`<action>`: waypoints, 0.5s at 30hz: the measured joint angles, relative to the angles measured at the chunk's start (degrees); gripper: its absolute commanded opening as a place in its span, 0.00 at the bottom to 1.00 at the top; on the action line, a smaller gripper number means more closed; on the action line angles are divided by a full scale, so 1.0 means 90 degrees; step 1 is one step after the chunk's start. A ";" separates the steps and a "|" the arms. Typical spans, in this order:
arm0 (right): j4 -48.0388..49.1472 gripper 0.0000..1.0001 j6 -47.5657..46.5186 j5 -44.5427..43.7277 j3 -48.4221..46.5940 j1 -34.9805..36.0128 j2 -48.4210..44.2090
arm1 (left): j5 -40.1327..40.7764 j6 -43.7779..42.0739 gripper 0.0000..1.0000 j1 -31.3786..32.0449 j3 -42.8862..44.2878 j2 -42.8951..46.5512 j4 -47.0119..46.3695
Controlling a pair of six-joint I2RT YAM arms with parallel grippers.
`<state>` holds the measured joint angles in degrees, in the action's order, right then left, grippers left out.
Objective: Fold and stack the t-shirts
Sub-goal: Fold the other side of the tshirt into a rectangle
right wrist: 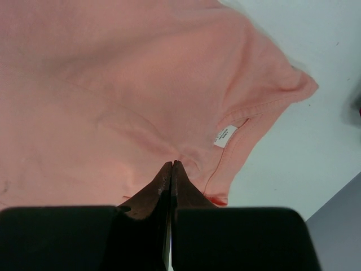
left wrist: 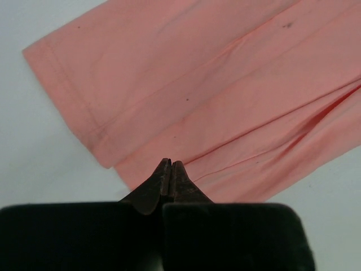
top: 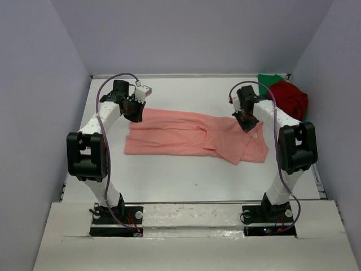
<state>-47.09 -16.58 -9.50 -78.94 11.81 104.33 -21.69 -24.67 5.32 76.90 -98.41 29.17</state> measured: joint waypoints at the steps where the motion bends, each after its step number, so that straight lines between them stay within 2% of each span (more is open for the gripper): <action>1: 0.0002 0.00 -0.0007 0.0002 -0.0012 -0.0010 0.0000 | -0.0022 -0.0015 0.01 0.0044 0.0000 0.0000 0.0000; 9: -0.0024 0.00 -0.0051 0.0010 -0.0112 -0.0172 -0.0056 | 0.0017 -0.0109 0.00 0.0488 0.0000 -0.0078 -0.0056; 10: -0.0046 0.00 -0.0066 0.0039 -0.0112 -0.0187 -0.0056 | 0.0053 -0.0114 0.05 0.0503 0.0000 -0.0112 -0.0092; 12: -0.0075 0.02 -0.0070 0.0107 -0.0126 -0.0192 -0.0056 | 0.0107 -0.0117 0.20 0.0505 0.0000 -0.0155 -0.0146; 13: -0.0117 0.16 -0.0075 0.0248 -0.0163 -0.0194 -0.0051 | 0.0138 -0.0136 0.26 0.0522 0.0000 -0.0182 -0.0197; 15: -0.0219 0.35 -0.0083 0.0415 -0.0253 -0.0192 -0.0051 | 0.0168 -0.0155 0.30 0.0539 0.0000 -0.0216 -0.0301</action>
<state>-49.06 -17.32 -5.76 -81.21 10.09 103.88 -20.18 -26.06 10.17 76.90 -100.36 26.46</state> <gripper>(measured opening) 0.053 0.245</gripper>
